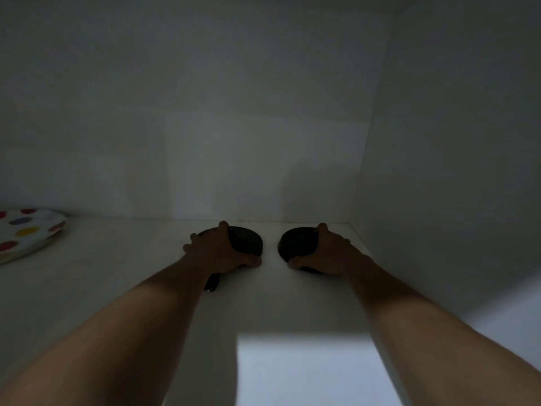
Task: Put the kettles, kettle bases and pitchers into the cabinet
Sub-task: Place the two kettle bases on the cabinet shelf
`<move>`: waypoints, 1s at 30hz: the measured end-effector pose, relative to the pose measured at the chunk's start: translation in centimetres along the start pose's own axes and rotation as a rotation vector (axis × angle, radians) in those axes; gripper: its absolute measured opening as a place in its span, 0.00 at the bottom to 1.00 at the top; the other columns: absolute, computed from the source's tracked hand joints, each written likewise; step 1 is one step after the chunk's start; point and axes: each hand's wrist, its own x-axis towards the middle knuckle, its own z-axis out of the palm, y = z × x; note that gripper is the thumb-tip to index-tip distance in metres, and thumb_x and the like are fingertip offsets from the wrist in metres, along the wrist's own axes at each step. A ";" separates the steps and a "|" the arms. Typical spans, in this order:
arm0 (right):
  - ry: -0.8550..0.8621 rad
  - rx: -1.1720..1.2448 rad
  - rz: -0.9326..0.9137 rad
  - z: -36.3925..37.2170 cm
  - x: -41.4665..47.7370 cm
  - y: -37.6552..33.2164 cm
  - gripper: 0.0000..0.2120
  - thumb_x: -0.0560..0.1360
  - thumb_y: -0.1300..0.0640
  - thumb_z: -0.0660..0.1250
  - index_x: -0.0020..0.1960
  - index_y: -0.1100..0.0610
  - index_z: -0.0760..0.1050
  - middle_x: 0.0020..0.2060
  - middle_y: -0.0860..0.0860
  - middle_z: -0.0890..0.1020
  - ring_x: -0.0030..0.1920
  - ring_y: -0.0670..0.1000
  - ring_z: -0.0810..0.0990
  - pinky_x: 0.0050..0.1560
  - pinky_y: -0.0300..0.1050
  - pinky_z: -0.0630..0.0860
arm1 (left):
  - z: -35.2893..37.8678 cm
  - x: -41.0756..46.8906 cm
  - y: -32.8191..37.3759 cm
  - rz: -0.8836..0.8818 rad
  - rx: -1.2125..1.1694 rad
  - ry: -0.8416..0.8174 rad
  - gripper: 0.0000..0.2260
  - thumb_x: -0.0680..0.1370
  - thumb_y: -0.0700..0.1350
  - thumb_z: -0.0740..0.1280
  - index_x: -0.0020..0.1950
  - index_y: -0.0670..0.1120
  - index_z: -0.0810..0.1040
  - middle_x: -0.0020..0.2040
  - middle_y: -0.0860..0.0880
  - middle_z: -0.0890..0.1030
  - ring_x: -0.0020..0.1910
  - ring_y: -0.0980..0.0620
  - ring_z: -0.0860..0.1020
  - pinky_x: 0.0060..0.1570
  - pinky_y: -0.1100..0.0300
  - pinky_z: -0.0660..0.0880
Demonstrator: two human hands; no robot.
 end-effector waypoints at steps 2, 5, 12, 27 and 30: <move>0.006 0.030 -0.019 0.2 1.2 0.1 0.61 0.62 0.32 0.77 0.80 0.58 0.49 0.77 0.55 0.63 0.77 0.60 0.62 0.77 0.60 0.58 | 0.2 1.6 0.2 -0.003 -0.003 -0.003 0.64 0.42 0.81 0.68 0.73 0.53 0.58 0.71 0.44 0.71 0.72 0.37 0.65 0.69 0.40 0.65; 0.011 0.066 -0.067 0.4 2.4 0.2 0.58 0.63 0.32 0.76 0.80 0.57 0.52 0.78 0.55 0.63 0.77 0.59 0.63 0.76 0.59 0.60 | 0.4 3.0 0.2 0.008 -0.002 0.001 0.66 0.39 0.83 0.65 0.71 0.53 0.61 0.70 0.45 0.72 0.71 0.38 0.66 0.69 0.40 0.65; 0.069 0.094 -0.118 0.6 2.9 0.4 0.53 0.64 0.31 0.75 0.79 0.54 0.58 0.76 0.53 0.66 0.74 0.56 0.67 0.73 0.54 0.68 | 1.3 5.7 -0.4 0.073 0.044 0.029 0.67 0.42 0.86 0.59 0.76 0.55 0.58 0.74 0.48 0.70 0.73 0.39 0.66 0.71 0.37 0.61; 0.141 -0.166 -0.095 -5.2 -7.2 -3.6 0.42 0.76 0.31 0.60 0.81 0.52 0.51 0.77 0.57 0.64 0.75 0.61 0.65 0.73 0.64 0.62 | -6.0 -7.4 0.6 0.207 0.309 0.230 0.39 0.74 0.75 0.46 0.81 0.57 0.45 0.82 0.47 0.49 0.80 0.38 0.43 0.73 0.32 0.44; 0.157 -0.149 -0.118 -6.2 -11.1 -5.4 0.43 0.75 0.30 0.59 0.80 0.51 0.51 0.75 0.57 0.65 0.72 0.62 0.68 0.72 0.64 0.64 | -8.2 -12.2 -0.2 0.215 0.302 0.239 0.39 0.75 0.74 0.46 0.81 0.57 0.45 0.82 0.47 0.48 0.80 0.38 0.42 0.73 0.33 0.42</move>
